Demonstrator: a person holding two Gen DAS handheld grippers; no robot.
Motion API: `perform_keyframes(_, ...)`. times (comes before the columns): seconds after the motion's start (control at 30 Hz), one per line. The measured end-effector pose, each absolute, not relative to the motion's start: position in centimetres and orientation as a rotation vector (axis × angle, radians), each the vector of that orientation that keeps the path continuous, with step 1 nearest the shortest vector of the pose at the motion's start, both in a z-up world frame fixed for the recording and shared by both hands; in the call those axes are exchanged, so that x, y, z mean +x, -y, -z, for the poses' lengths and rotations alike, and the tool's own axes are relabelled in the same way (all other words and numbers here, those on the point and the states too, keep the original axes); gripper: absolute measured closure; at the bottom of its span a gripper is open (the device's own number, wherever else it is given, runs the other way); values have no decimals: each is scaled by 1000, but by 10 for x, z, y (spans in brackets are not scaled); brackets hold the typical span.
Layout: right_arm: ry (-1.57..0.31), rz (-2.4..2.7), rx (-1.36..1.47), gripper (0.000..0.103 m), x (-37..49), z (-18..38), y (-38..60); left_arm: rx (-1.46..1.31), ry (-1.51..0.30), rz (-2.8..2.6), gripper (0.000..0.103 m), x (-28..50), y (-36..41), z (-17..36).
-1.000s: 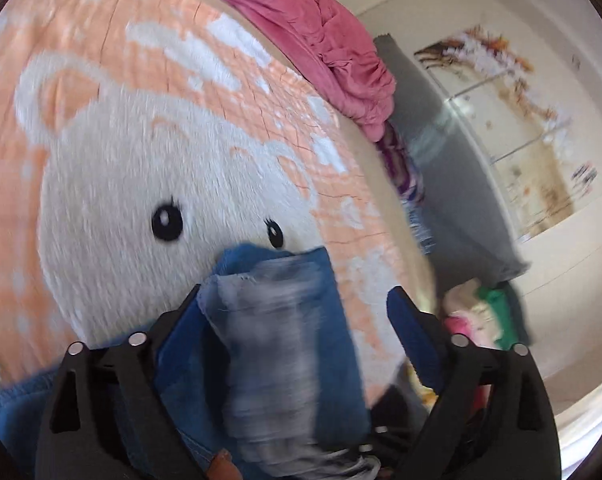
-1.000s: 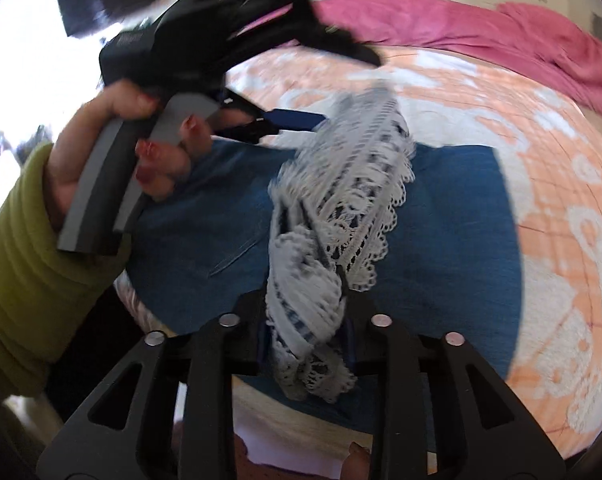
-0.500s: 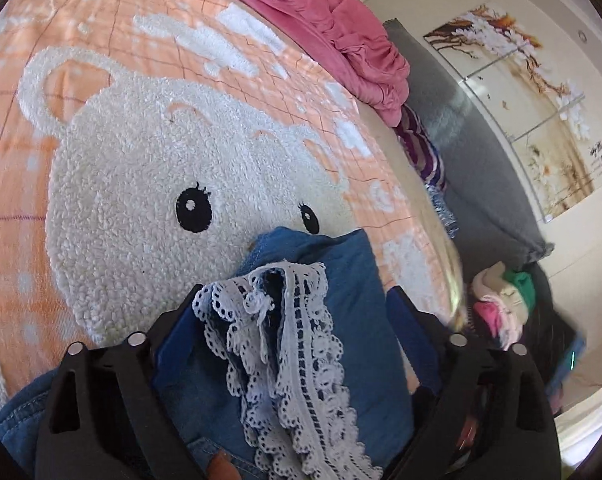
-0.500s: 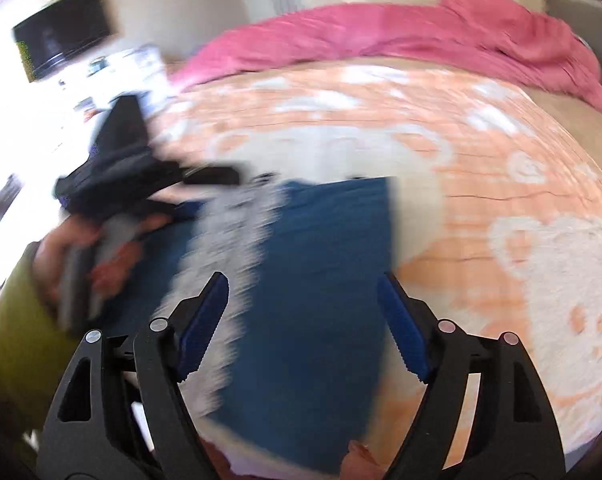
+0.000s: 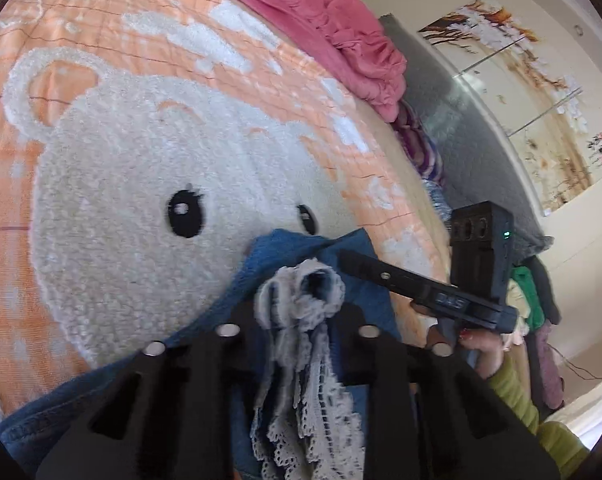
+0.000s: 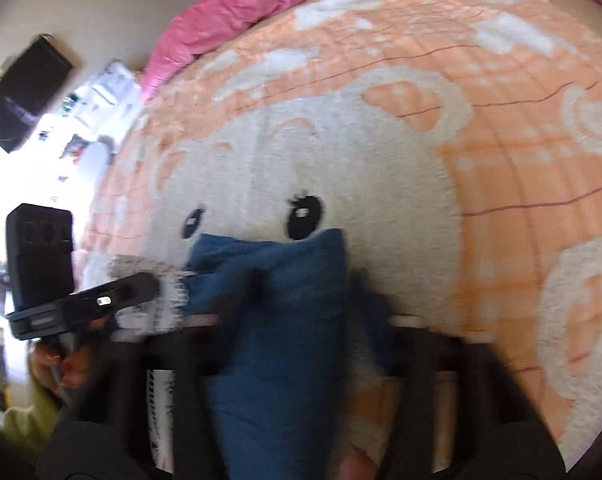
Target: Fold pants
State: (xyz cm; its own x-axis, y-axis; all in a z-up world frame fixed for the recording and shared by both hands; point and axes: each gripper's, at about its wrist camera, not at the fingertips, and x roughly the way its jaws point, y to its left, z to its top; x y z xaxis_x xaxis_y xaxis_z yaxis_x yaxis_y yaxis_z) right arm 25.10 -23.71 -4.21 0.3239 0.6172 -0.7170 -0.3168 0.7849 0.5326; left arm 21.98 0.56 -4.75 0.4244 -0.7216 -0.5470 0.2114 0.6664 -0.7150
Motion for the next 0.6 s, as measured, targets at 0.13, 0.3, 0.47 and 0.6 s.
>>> perform_keyframes(0.13,-962,-641,317,95,241,19,246,-589,-907,658,85,216,2,35)
perform_keyframes(0.3,-1004,-599,226,94,252,25,230,-491,-931,532,85,224,3,39)
perform_keyframes(0.47,-1037,-543,152,84,254,44,221,-436,-963,475,78,228,2,49)
perform_keyframes(0.6,-1001,-519,187,51,243,34,235,-445,-961,475,55,225,-4,46)
